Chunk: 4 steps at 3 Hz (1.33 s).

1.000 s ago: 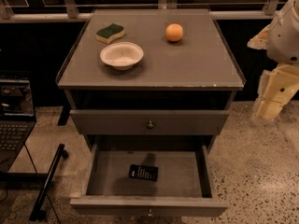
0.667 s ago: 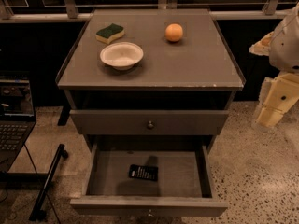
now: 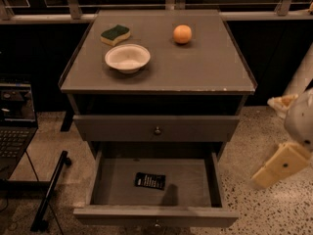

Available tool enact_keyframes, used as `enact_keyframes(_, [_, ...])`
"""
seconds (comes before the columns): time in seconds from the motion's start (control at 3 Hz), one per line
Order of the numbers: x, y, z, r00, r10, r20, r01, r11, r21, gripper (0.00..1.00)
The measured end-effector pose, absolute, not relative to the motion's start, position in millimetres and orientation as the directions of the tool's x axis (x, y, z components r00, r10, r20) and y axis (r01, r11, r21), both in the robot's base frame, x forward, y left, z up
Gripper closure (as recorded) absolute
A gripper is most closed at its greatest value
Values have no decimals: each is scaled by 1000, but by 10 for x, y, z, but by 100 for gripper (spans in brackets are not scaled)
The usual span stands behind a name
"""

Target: Pick rxbar chocolate from middle drawer and place on counter

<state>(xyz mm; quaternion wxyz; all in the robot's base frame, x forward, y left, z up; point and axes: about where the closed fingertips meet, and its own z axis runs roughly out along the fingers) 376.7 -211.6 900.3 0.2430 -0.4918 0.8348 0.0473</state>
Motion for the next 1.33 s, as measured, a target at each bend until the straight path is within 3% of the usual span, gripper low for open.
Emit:
enact_keyframes(0.67, [3748,-1940,7267,-574,-641,-510,-761,648,42,0])
enact_keyframes(1.33, [3831,-1953,7103,-578,-605,-547,-730,683,17,0])
